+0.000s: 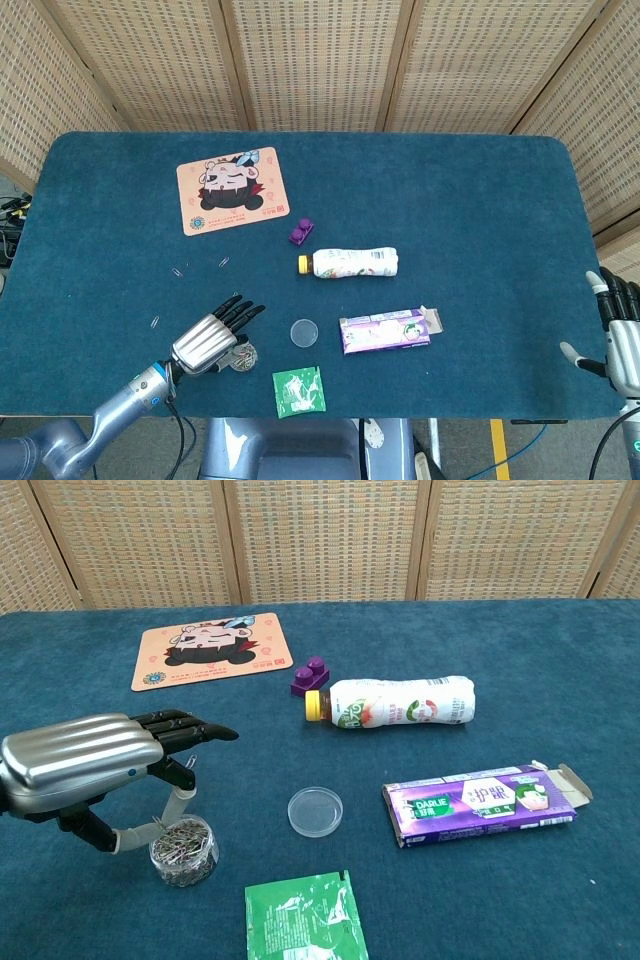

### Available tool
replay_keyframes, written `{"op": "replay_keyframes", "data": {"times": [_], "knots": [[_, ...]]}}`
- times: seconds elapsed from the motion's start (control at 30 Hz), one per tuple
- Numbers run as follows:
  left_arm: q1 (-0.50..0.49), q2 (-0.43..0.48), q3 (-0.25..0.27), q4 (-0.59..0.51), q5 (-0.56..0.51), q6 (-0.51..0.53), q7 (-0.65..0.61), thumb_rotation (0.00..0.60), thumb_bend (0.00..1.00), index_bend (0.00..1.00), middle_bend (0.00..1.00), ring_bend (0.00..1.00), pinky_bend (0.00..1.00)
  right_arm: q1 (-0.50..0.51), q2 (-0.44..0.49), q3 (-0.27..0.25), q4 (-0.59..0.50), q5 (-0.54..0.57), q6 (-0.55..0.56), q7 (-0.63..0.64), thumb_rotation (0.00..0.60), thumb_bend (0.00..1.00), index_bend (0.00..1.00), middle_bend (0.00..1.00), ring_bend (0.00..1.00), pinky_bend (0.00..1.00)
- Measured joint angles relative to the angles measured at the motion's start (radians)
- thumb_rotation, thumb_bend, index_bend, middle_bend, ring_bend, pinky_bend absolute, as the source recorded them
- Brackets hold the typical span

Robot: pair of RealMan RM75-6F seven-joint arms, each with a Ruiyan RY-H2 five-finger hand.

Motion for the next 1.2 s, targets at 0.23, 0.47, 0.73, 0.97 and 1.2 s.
{"op": "replay_keyframes", "data": {"times": [0.23, 0.47, 0.73, 0.97, 1.2], "knots": [[-0.003, -0.006, 0.005, 0.003, 0.014, 0.014, -0.047, 0.600, 0.28, 0.12, 0.00, 0.00, 0.00, -0.001, 0.001, 0.000, 0.000, -0.002, 0.003, 0.003, 0.600, 0.00, 0.00, 0.00, 0.00, 0.00], [-0.001, 0.023, 0.011, -0.003, 0.050, 0.078, -0.110, 0.600, 0.28, 0.18, 0.00, 0.00, 0.00, -0.003, 0.004, 0.000, -0.002, -0.004, 0.006, 0.008, 0.600, 0.00, 0.00, 0.00, 0.00, 0.00], [0.032, 0.104, 0.008, 0.046, 0.025, 0.135, -0.155, 0.600, 0.28, 0.28, 0.00, 0.00, 0.00, -0.005, 0.004, -0.002, -0.006, -0.009, 0.011, 0.005, 0.600, 0.00, 0.00, 0.00, 0.00, 0.00], [0.071, 0.129, 0.016, 0.186, -0.029, 0.138, -0.232, 0.600, 0.28, 0.31, 0.00, 0.00, 0.00, -0.005, 0.002, -0.004, -0.009, -0.014, 0.013, -0.003, 0.600, 0.00, 0.00, 0.00, 0.00, 0.00], [0.117, 0.101, 0.034, 0.388, -0.077, 0.120, -0.364, 0.600, 0.31, 0.37, 0.00, 0.00, 0.00, -0.005, 0.000, -0.006, -0.015, -0.017, 0.015, -0.013, 0.600, 0.00, 0.00, 0.00, 0.00, 0.00]]}}
